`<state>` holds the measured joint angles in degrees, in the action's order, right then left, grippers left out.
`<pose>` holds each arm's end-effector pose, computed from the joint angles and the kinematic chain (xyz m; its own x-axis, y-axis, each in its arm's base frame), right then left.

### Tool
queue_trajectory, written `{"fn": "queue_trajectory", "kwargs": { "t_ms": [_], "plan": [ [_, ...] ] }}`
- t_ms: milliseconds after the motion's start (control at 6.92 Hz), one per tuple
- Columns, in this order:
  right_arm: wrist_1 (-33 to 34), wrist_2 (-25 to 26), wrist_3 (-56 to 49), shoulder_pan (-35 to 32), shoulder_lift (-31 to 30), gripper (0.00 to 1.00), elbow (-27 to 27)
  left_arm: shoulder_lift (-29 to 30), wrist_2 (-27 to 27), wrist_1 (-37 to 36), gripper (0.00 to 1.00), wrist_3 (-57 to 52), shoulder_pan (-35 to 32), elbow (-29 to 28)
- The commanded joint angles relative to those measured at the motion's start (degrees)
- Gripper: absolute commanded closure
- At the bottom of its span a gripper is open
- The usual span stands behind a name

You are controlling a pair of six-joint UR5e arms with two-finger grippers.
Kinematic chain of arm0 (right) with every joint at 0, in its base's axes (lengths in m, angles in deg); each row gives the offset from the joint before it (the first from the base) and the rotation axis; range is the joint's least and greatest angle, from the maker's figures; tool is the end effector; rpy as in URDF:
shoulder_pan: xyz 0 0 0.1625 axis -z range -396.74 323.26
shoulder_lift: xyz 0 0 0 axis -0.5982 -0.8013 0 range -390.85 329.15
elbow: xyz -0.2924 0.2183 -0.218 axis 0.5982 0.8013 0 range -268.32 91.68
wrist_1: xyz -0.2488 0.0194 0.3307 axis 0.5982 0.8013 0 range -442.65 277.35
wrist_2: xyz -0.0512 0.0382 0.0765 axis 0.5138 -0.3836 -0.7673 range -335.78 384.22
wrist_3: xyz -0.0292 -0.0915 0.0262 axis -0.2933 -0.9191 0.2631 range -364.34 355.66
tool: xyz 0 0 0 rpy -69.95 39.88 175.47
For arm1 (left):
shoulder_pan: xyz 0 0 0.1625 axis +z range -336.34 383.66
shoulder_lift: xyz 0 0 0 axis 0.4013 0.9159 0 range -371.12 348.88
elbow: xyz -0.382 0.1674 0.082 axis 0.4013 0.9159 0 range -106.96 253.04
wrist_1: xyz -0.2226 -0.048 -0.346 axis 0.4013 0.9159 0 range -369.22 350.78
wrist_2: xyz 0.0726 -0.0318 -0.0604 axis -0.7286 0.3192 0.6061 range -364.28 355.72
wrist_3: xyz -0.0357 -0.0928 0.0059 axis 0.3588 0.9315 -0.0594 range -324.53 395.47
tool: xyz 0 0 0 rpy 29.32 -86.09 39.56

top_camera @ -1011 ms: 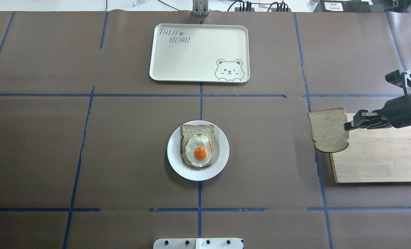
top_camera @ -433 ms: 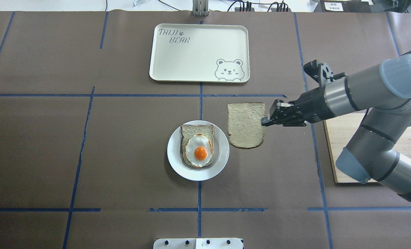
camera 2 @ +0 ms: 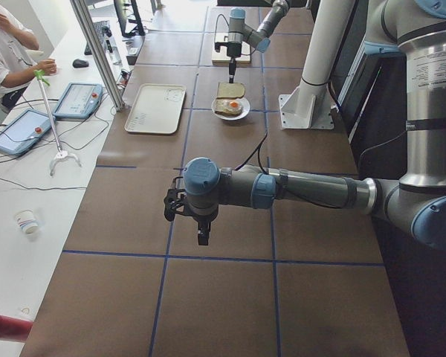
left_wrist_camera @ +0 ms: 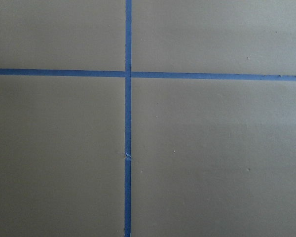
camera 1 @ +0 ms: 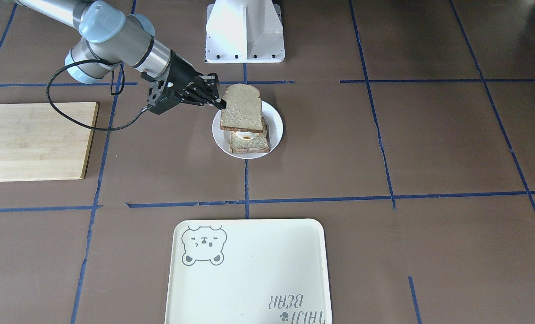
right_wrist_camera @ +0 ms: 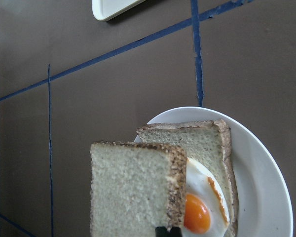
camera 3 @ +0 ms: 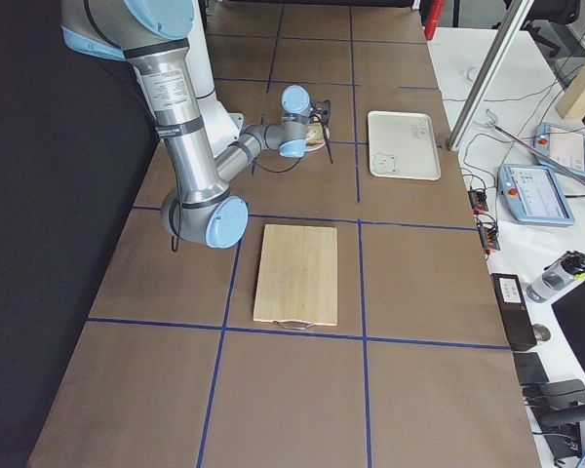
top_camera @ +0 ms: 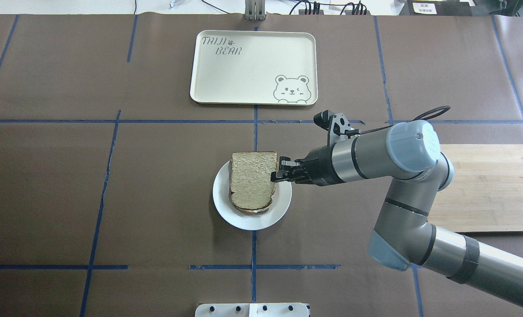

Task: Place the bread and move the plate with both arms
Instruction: 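Lift the bread slice with the right gripper and carry it over the plate, then lower the bread onto the egg toast and open the right gripper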

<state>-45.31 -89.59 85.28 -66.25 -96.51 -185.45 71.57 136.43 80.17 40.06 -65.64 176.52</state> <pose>-0.4855 -0.3818 0.2551 0.0896 0.0437 0.9950 -0.1005 0.9943 -0.0346 -0.0508 -0.4418 0.5950 0.6312 0.0028 -0.7756 0.0385 0.9986 0.0350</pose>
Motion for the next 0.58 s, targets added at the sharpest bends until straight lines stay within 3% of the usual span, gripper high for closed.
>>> {"fn": "queue_trajectory", "kwargs": {
  "t_ms": [0, 433],
  "plan": [
    [-0.08, 1.75, -3.31, 1.12, 1.32, 1.00, 3.16, 0.01, 0.00, 0.00, 0.00, 0.16, 0.00, 0.40],
    [-0.08, 2.72, -3.93, 1.03, 1.15, 1.00, 4.32, 0.10, 0.00, 0.00, 0.00, 0.16, 0.00, 0.57]
  ]
}}
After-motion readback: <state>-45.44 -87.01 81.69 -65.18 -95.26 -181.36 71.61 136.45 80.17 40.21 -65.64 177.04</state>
